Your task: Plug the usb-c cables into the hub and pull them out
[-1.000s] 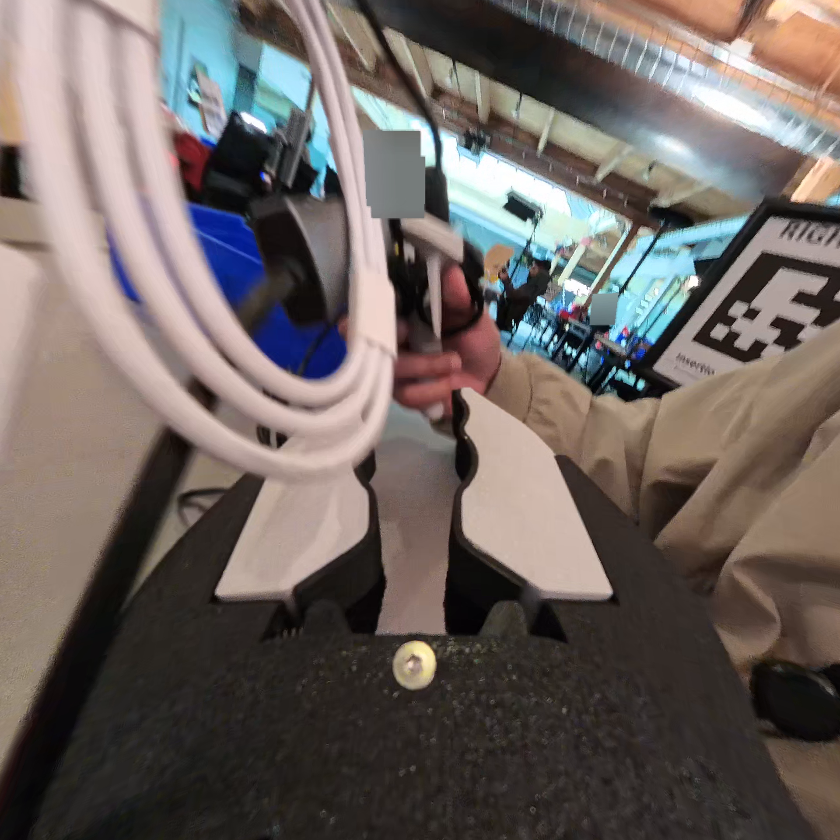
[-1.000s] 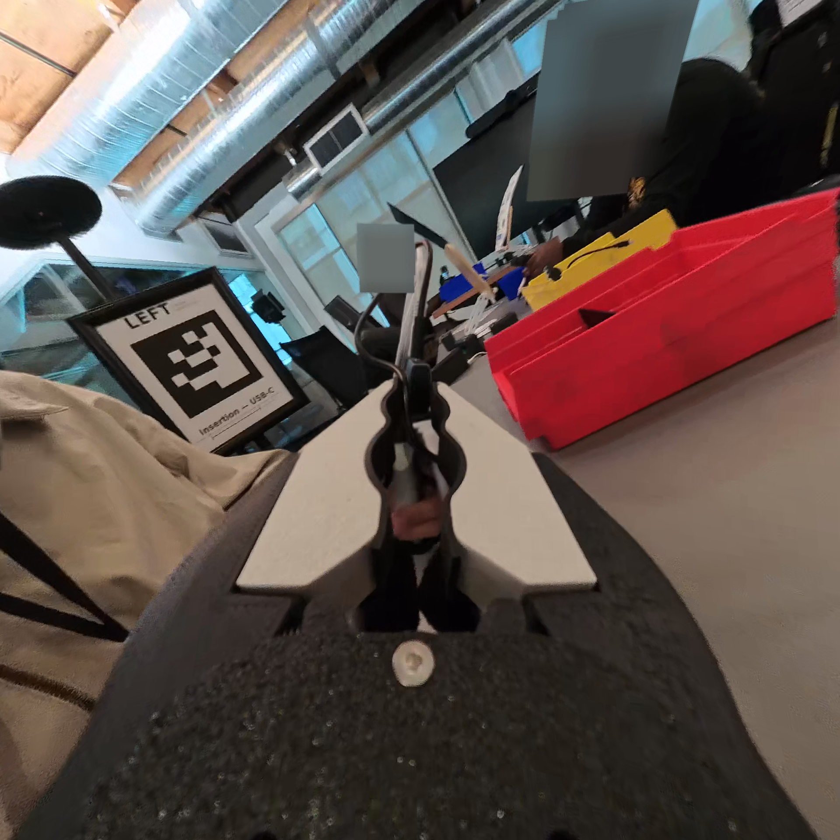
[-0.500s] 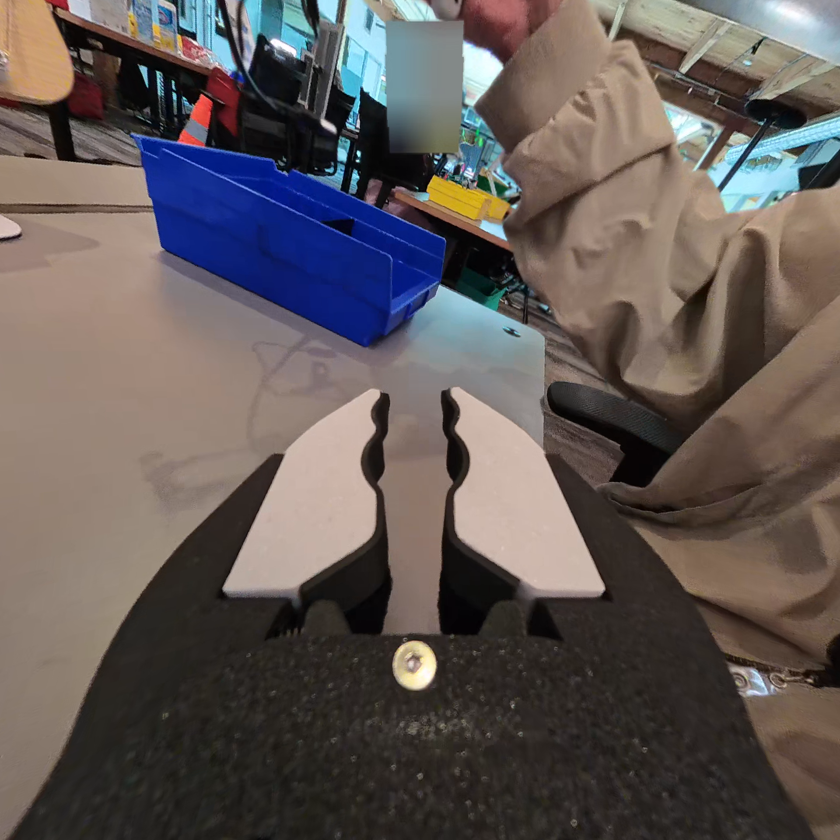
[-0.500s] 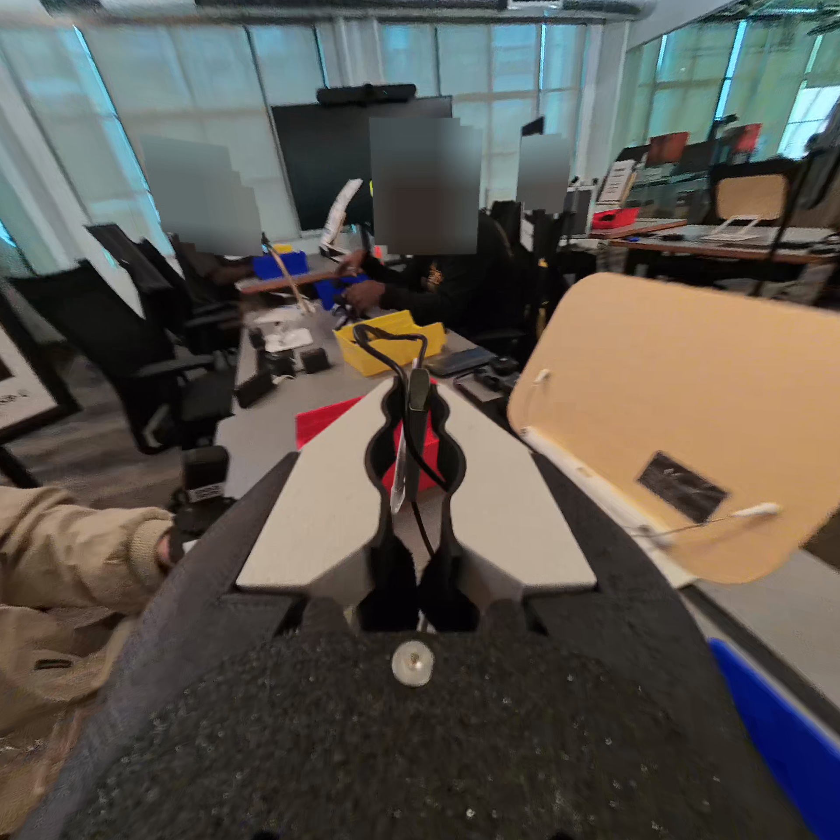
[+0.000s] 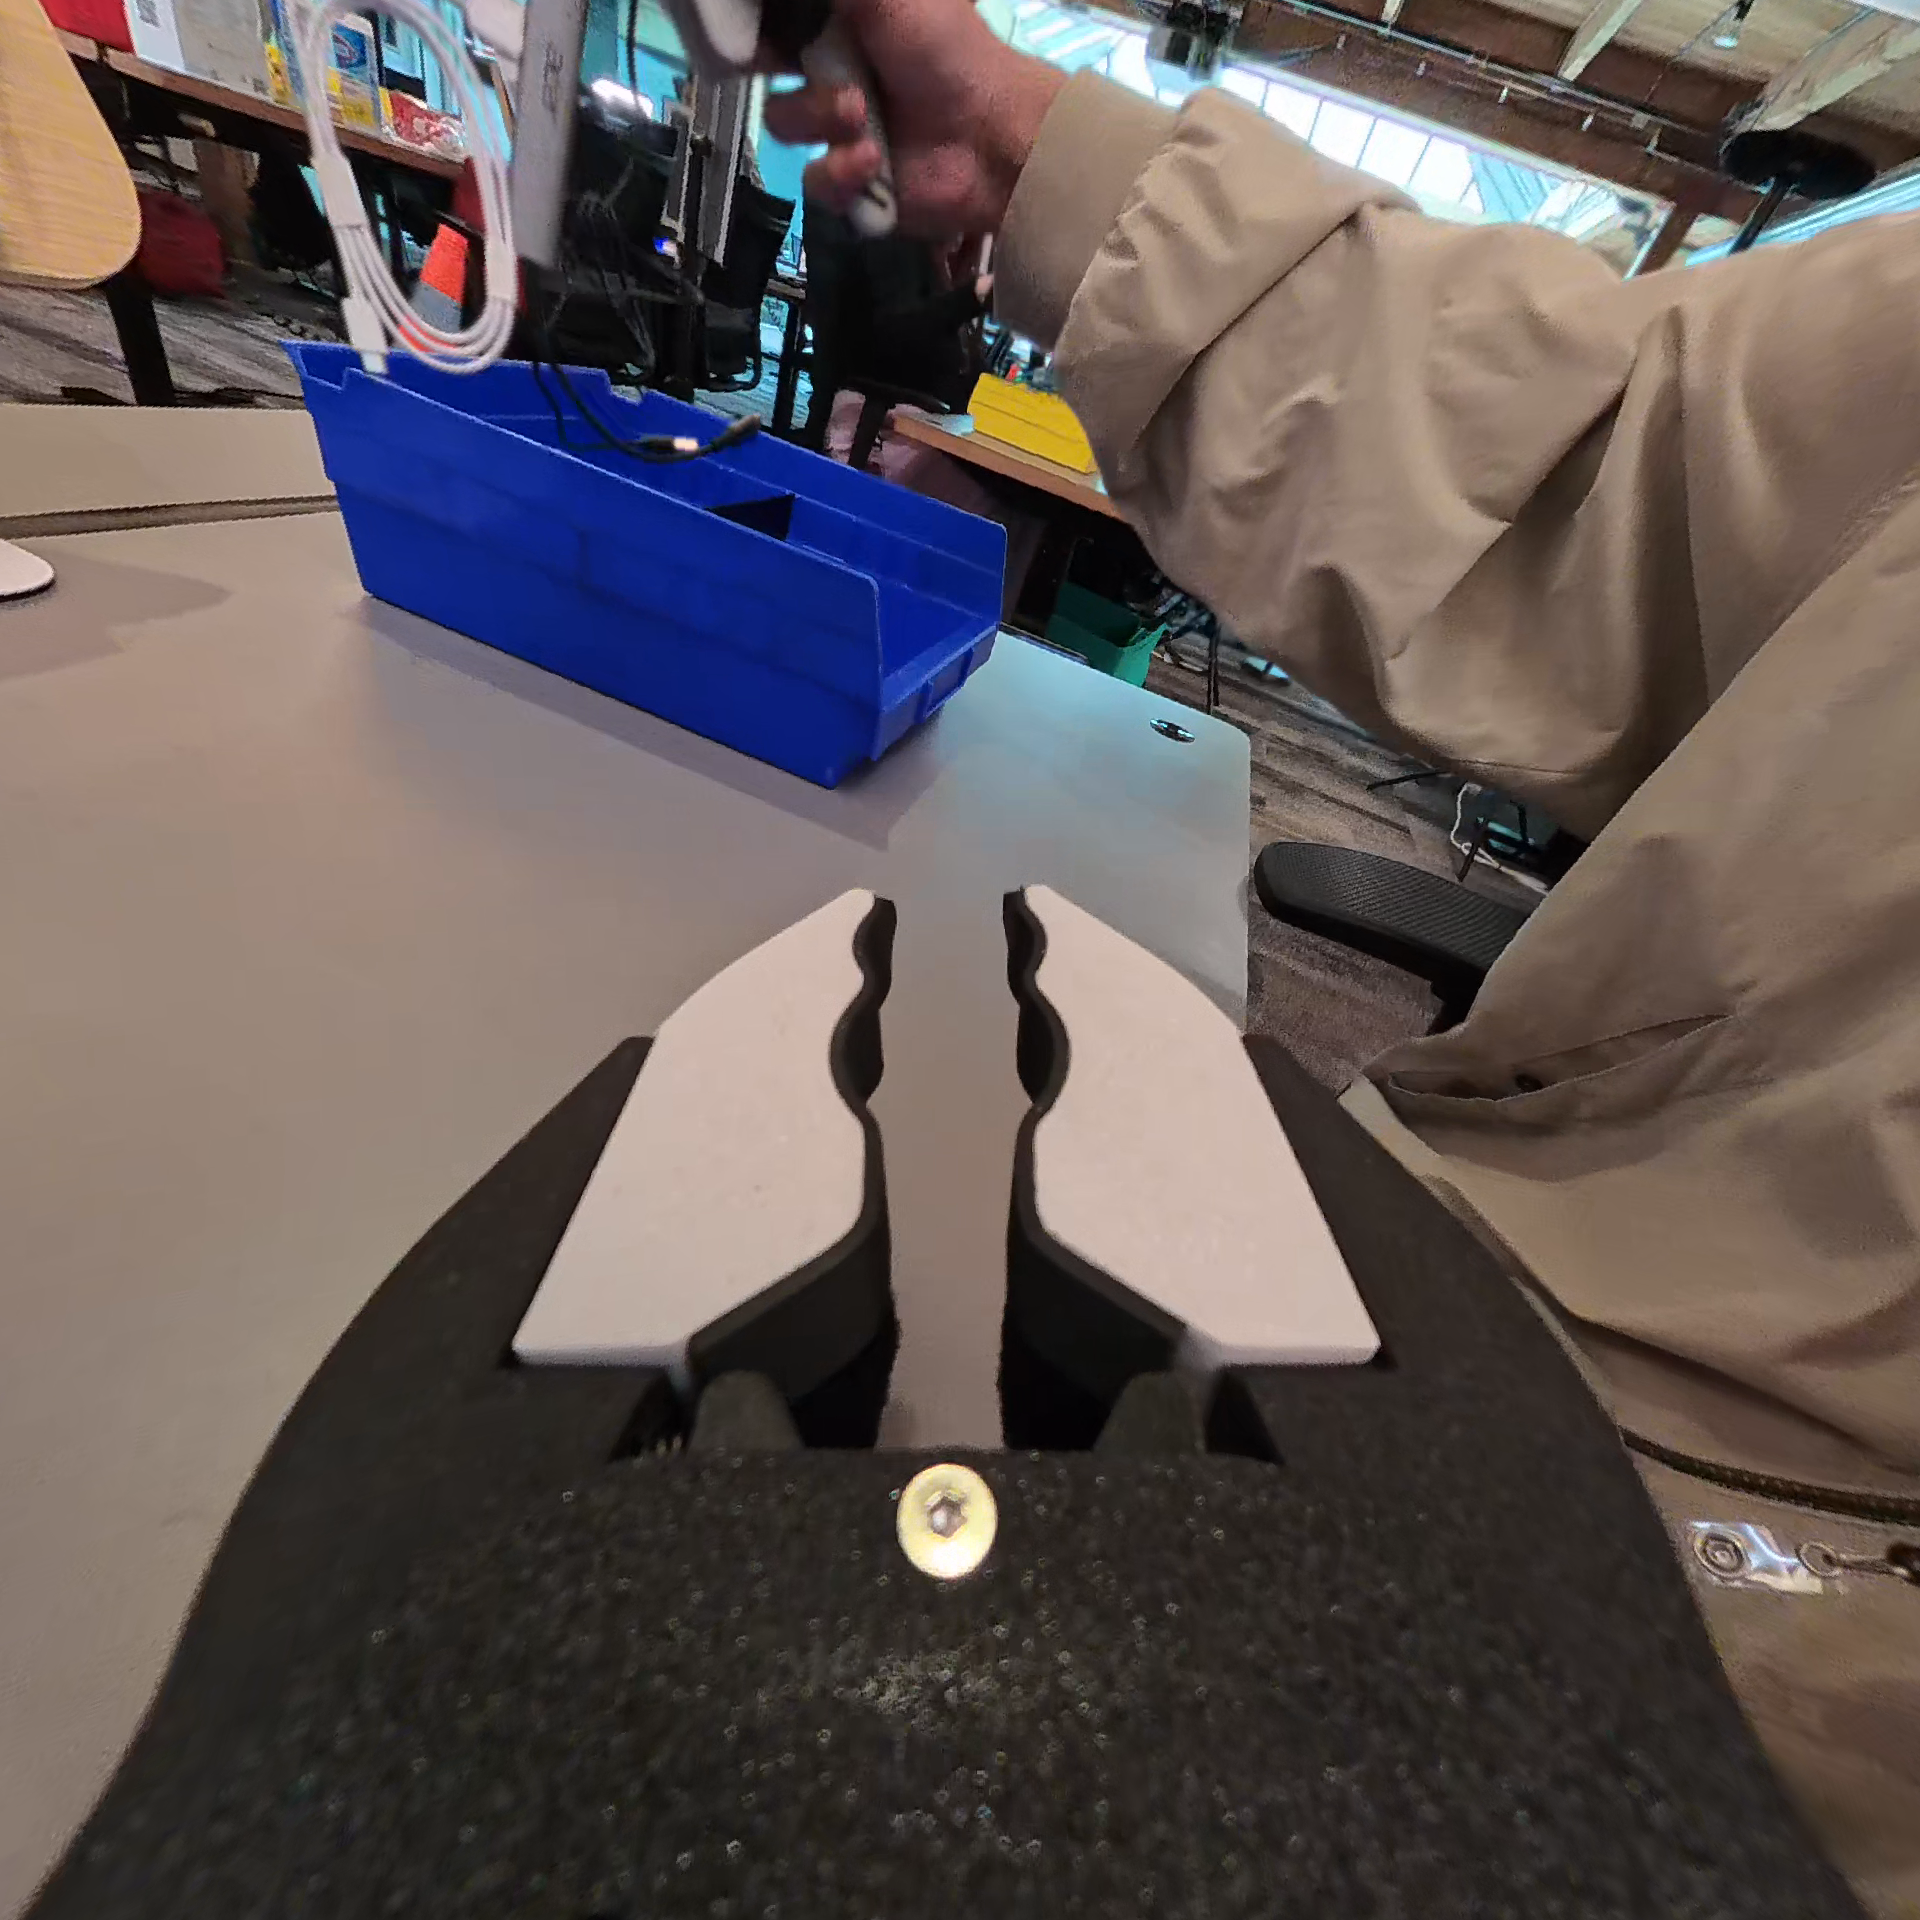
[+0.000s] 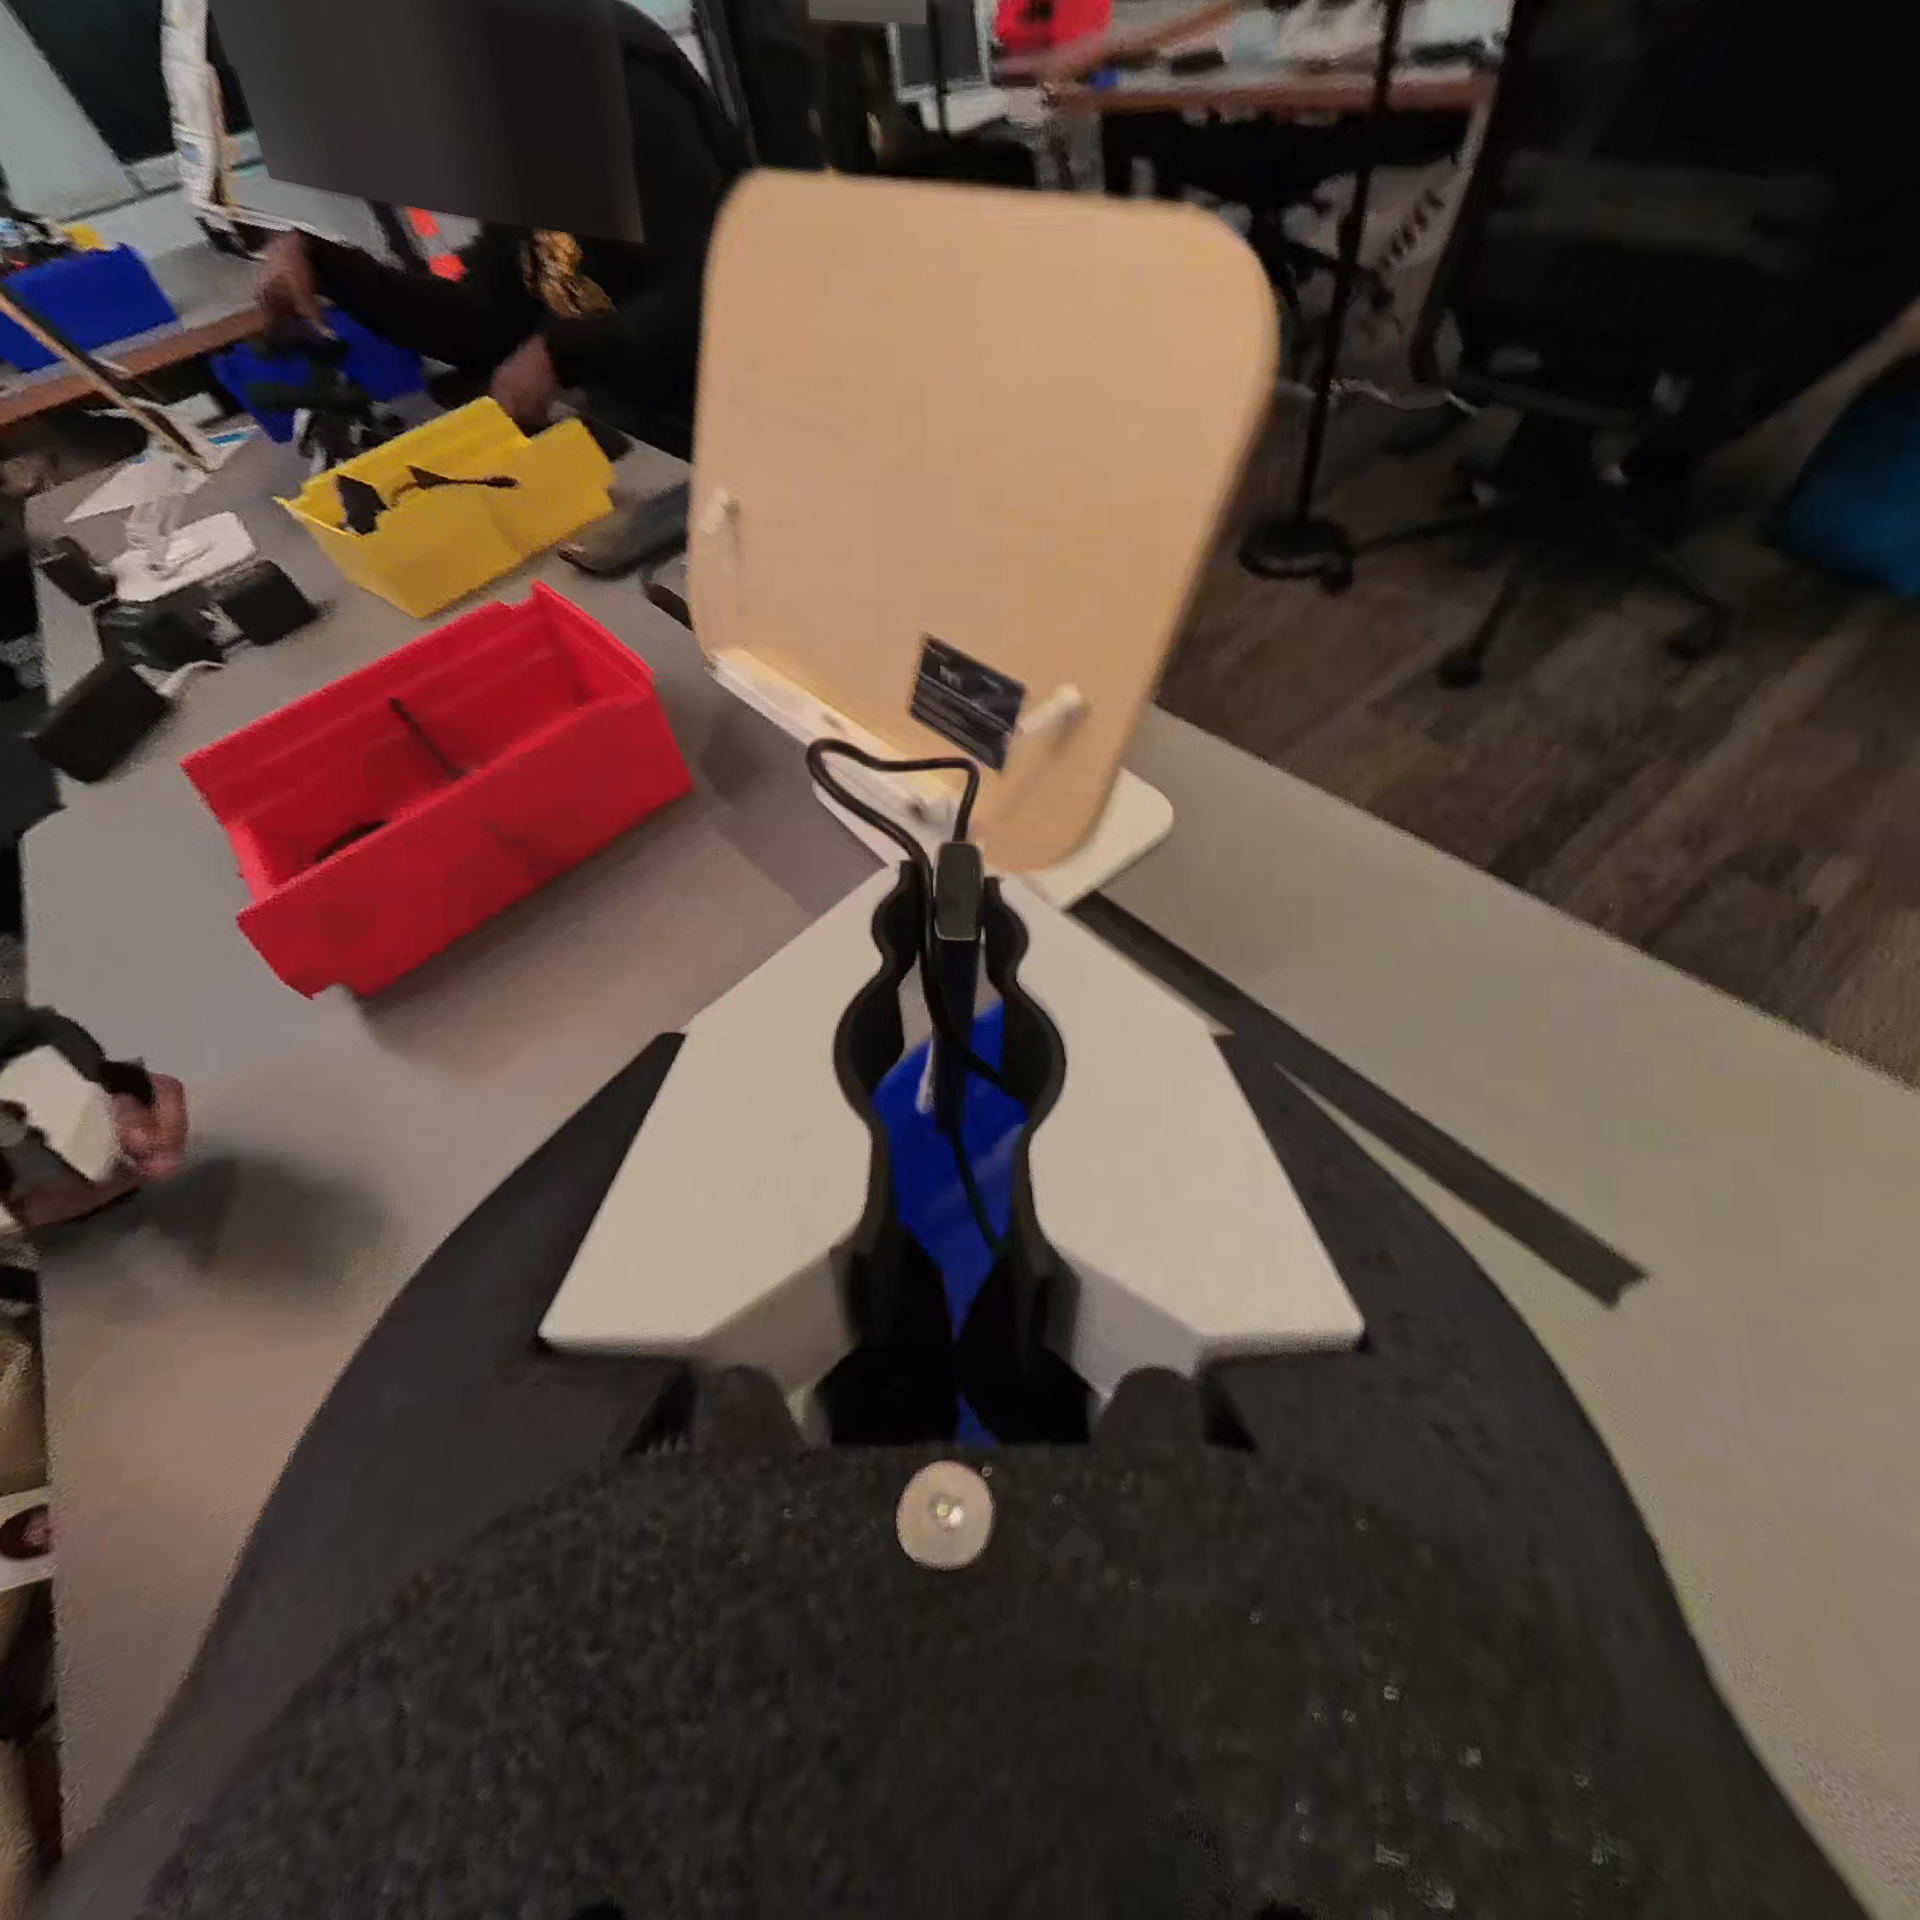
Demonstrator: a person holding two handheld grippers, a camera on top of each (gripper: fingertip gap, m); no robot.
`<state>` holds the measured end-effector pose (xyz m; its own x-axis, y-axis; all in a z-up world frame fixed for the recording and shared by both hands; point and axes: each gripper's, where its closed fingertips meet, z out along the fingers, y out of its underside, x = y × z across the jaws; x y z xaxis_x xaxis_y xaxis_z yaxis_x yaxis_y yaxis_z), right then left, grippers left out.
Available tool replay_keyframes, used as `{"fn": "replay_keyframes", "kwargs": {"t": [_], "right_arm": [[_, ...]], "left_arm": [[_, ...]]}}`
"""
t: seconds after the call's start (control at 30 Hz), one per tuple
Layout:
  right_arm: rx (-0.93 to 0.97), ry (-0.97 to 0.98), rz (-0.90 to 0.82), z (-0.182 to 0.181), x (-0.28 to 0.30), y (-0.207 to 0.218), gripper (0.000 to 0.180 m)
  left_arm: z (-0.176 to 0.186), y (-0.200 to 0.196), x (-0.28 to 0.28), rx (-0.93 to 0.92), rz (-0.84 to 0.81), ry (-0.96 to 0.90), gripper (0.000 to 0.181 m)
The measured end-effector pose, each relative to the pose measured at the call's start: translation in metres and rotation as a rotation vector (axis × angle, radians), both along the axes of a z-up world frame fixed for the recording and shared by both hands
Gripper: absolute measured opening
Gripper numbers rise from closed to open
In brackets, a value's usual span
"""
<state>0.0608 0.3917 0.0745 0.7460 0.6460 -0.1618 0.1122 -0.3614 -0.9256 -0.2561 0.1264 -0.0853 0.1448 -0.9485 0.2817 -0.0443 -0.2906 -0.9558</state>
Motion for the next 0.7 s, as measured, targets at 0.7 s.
{"fn": "replay_keyframes", "kwargs": {"t": [0.7], "right_arm": [[-0.415,-0.516,-0.365,-0.163,0.101,0.010,0.027]], "left_arm": [[-0.017,-0.003,0.003,0.073,-0.001,0.111,0.022]]}}
